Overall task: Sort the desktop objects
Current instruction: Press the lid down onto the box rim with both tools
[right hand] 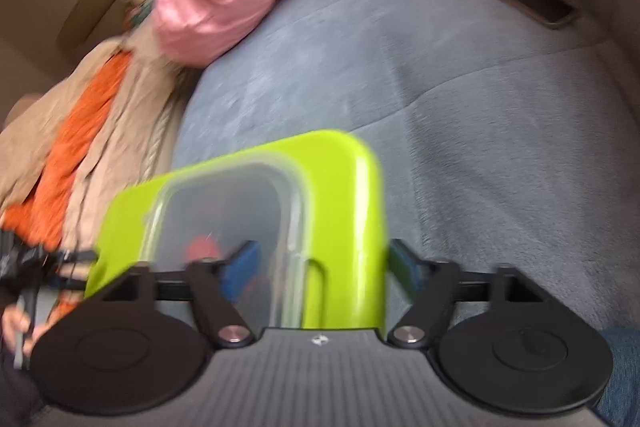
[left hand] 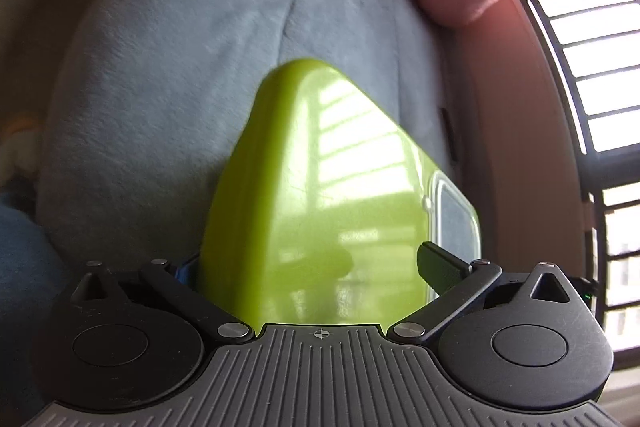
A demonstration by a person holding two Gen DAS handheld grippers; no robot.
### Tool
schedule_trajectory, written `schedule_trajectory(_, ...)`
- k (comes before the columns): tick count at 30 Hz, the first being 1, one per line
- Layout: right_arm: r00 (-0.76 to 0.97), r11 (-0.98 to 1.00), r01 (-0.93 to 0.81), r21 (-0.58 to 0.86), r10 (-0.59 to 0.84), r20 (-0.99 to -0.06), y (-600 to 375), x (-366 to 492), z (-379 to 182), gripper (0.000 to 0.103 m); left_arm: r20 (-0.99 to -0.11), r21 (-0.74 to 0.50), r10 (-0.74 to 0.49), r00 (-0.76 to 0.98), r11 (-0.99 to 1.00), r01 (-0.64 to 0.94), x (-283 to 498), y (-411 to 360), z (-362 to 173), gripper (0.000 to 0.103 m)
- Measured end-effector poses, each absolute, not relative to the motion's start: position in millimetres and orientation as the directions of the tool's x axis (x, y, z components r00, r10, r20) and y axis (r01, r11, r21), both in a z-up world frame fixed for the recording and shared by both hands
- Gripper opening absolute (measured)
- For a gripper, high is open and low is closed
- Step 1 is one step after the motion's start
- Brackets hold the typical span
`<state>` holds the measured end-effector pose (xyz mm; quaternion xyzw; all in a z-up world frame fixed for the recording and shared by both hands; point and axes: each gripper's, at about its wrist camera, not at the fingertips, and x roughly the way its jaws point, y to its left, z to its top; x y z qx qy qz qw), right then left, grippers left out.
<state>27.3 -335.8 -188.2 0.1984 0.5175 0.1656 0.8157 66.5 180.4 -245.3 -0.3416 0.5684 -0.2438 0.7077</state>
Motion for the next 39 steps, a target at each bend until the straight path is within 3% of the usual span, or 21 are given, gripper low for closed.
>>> schedule_trajectory(4,0.324,0.815,-0.139,0.563,0.574,-0.752,-338,26,-205,0.089,-0.592,-0.805,-0.795,0.136,0.592,-0.044,83,181,-274,0.103)
schedule_trajectory(8,0.295,0.642,-0.019,0.766,0.736,-0.609,-367,44,-235,0.072,-0.47,-0.882,-0.871,0.144,0.458,-0.112,98,198,-289,0.103)
schedule_trajectory(13,0.259,0.489,0.0,0.873,0.843,-0.472,-371,46,-249,0.065,-0.381,-0.925,-0.913,0.144,0.376,-0.06,108,196,-280,0.103)
schedule_trajectory(16,0.29,0.397,0.022,0.918,0.876,-0.385,-373,55,-255,0.065,-0.391,-0.92,-0.91,0.137,0.39,-0.035,120,182,-276,0.103)
schedule_trajectory(19,0.322,0.318,0.039,0.947,0.893,-0.314,-376,65,-262,0.058,-0.395,-0.919,-0.91,0.13,0.391,-0.051,130,174,-279,0.103)
schedule_trajectory(27,0.353,0.315,-0.003,0.949,0.888,-0.294,-376,96,-264,0.058,-0.366,-0.93,-0.913,0.18,0.361,-0.063,162,176,-276,0.103)
schedule_trajectory(33,0.384,0.328,-0.072,0.942,0.881,-0.277,-367,136,-252,0.058,-0.447,-0.889,-0.86,0.247,0.457,-0.017,207,172,-255,0.103)
schedule_trajectory(39,0.418,0.446,-0.102,0.889,0.83,-0.369,-353,189,-250,0.067,-0.397,-0.917,-0.856,0.332,0.388,-0.097,236,184,-266,0.103)
